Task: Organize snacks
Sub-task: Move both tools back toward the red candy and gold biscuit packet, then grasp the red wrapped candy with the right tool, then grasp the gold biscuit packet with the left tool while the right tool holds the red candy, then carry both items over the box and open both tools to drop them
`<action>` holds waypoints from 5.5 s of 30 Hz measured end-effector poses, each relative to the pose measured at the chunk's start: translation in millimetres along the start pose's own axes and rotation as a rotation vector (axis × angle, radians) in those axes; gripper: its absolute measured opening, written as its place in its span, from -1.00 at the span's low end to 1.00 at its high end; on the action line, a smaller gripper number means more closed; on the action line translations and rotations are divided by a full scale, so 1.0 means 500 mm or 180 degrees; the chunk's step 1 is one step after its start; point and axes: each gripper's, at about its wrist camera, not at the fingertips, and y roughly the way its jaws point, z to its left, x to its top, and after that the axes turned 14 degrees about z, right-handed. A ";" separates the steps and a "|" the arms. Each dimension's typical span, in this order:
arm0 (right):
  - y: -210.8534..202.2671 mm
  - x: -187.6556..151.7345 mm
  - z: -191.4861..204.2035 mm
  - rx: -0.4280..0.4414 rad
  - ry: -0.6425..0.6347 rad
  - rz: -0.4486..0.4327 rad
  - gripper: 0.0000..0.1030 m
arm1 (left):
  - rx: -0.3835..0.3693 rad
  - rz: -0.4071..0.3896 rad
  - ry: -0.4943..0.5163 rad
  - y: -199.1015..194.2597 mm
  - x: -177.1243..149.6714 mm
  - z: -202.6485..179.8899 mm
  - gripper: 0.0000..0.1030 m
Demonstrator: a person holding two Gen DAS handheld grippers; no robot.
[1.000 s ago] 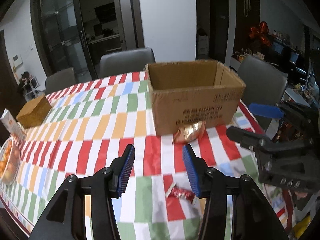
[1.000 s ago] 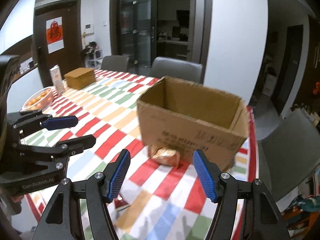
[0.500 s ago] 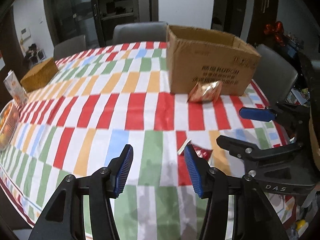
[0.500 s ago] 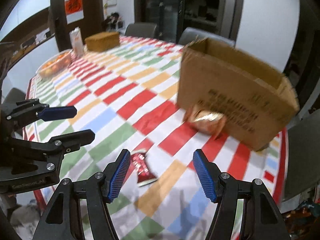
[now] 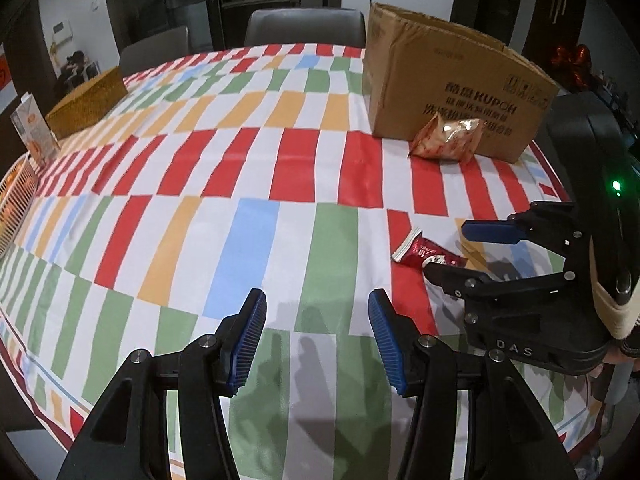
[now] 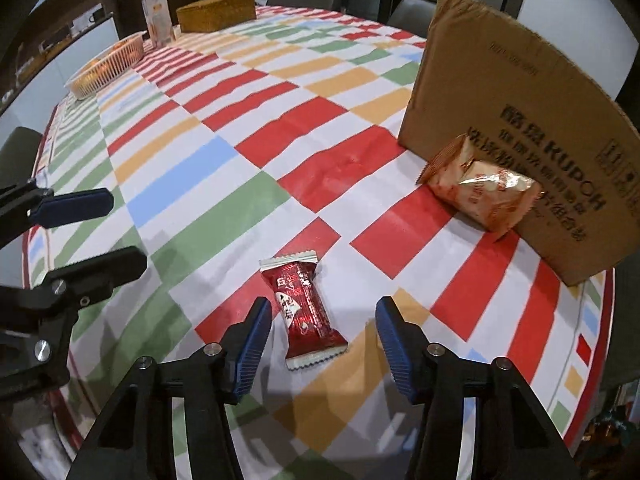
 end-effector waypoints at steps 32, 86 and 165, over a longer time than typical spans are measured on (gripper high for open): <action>-0.074 -0.048 -0.136 0.0019 0.1164 -0.0504 -0.55 | -0.0297 -0.0364 0.0537 0.007 0.143 -0.101 0.05; -0.080 -0.085 -0.270 -0.0084 0.1968 -0.0649 -0.55 | -0.0440 -0.0396 0.1168 0.069 0.239 -0.231 -0.39; -0.281 0.165 -0.450 -0.0474 0.1586 -0.0585 -0.20 | -0.0070 -0.0444 0.0748 -0.110 0.544 -0.252 0.03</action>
